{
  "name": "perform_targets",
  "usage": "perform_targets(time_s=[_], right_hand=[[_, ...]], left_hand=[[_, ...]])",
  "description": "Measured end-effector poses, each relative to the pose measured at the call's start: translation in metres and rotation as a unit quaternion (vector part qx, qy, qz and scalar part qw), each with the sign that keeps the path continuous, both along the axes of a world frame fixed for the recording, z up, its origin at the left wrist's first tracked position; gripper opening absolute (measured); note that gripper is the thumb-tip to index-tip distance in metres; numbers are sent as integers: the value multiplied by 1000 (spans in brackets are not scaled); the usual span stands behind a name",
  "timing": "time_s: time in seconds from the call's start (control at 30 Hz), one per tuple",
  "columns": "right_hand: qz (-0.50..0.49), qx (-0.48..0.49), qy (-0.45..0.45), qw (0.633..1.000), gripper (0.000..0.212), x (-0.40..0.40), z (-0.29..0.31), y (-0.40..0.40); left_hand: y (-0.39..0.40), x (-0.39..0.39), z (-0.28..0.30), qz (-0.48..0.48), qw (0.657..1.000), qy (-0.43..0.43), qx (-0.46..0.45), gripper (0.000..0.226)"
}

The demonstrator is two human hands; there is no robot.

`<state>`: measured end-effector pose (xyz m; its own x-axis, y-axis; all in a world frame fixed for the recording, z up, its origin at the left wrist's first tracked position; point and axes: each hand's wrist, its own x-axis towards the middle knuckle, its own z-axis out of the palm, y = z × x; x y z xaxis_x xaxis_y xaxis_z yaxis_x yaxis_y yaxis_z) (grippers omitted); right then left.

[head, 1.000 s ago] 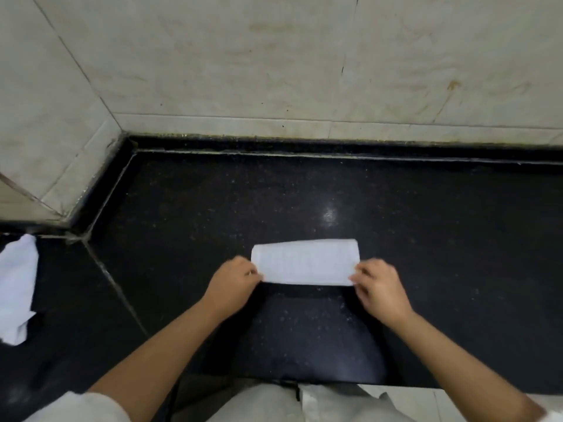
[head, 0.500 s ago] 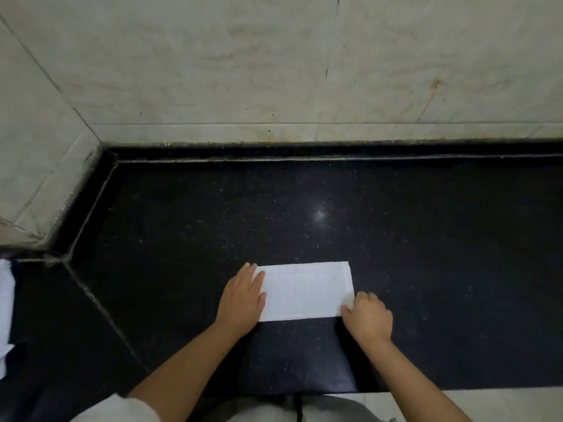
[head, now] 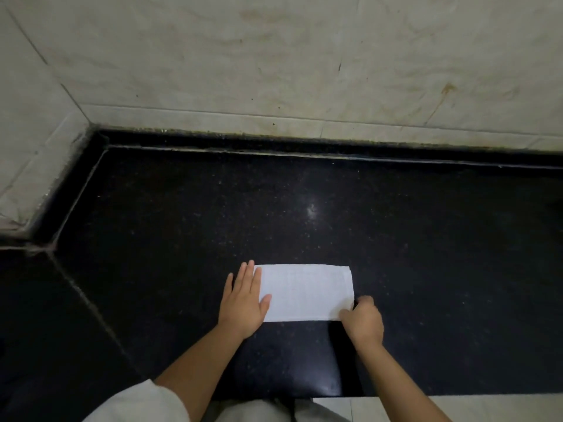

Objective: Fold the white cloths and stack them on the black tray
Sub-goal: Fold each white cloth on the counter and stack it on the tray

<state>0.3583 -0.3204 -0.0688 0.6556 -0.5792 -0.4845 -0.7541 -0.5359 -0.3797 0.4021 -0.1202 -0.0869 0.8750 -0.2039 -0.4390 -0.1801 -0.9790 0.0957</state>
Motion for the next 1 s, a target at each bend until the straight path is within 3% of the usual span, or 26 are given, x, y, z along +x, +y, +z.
perform_targets(time_s=[0.13,0.2,0.37,0.5,0.63,0.73,0.77,0.83,1.0], right_hand=[[-108,127,-71,983,6,7,8,-3],[-135,160,-132,969,24,15,16,3],[27,137,-237,961,28,28,41,56],[177,101,-195,960,10,26,23,106],[287,35,-167,943,18,18,-9,128],[371,-17,-180,911,9,13,-17,130],[388,-30,-198,900,10,11,-22,130],[415,-62,-226,879,21,9,-26,131],[379,-79,-293,874,11,9,-28,131]], left_hand=[[2,0,-3,-2,1000,-1,-14,63],[4,2,-3,-4,999,2,-33,62],[30,9,13,45,994,-53,-88,56],[67,-4,16,96,989,-76,-82,54],[92,-22,14,115,989,-53,-80,52],[102,-32,11,119,986,-54,-105,70],[104,-35,10,119,985,-59,-113,72],[107,-36,5,112,984,-68,-118,54],[95,-30,4,86,981,-91,-150,44]])
